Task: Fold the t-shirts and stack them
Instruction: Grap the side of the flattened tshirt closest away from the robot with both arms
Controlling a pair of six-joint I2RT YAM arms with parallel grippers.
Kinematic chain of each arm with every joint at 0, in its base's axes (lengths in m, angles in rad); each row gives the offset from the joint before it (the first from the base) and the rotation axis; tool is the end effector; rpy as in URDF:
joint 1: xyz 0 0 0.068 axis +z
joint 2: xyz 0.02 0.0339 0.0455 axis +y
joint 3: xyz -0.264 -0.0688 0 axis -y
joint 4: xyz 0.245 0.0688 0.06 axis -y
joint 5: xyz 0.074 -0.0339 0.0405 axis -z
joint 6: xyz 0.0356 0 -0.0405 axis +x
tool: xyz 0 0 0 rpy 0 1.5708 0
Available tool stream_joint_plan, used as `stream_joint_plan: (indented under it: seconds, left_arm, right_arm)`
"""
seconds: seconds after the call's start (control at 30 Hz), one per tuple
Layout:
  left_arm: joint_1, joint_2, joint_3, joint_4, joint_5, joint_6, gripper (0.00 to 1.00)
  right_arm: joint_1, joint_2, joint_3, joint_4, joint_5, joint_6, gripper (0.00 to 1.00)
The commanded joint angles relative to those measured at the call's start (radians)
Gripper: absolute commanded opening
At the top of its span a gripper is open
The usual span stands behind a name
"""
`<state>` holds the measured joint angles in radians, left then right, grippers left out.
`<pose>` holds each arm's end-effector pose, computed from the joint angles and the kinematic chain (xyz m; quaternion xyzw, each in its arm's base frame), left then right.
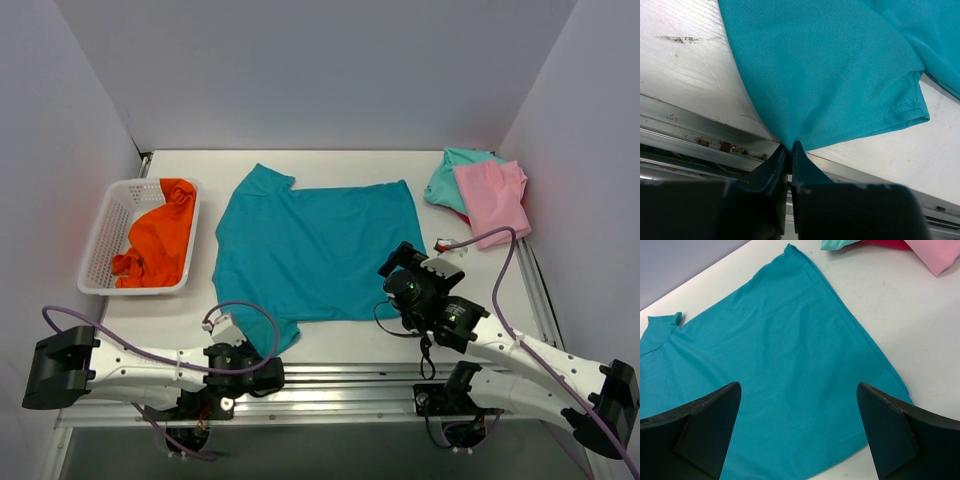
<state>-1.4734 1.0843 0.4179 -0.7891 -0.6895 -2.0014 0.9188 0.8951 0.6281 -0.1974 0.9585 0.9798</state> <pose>0.0360 -0.1351 0.1418 -0.2640 0.9020 -0.1094 0.3237 0.1393 0.1345 0.2704 0.2652 0.7473 0.1506 0.5904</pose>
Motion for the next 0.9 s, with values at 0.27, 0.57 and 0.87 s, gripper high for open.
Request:
stream_joint_plan:
  seconds: [0.27, 0.57, 0.87]
  left_arm:
    - [0.105, -0.058, -0.047, 0.126, -0.160, 0.118, 0.02]
    - [0.171, -0.124, -0.056, 0.244, -0.180, 0.344, 0.02]
    - [0.246, -0.162, -0.080, 0.373, -0.128, 0.539, 0.02]
  right_arm:
    - [0.005, 0.011, 0.001, -0.023, 0.059, 0.033, 0.96]
    - [-0.038, 0.127, 0.058, -0.051, -0.113, 0.019, 1.00]
    - [-0.504, 0.113, -0.206, 0.285, -0.840, -0.075, 1.00]
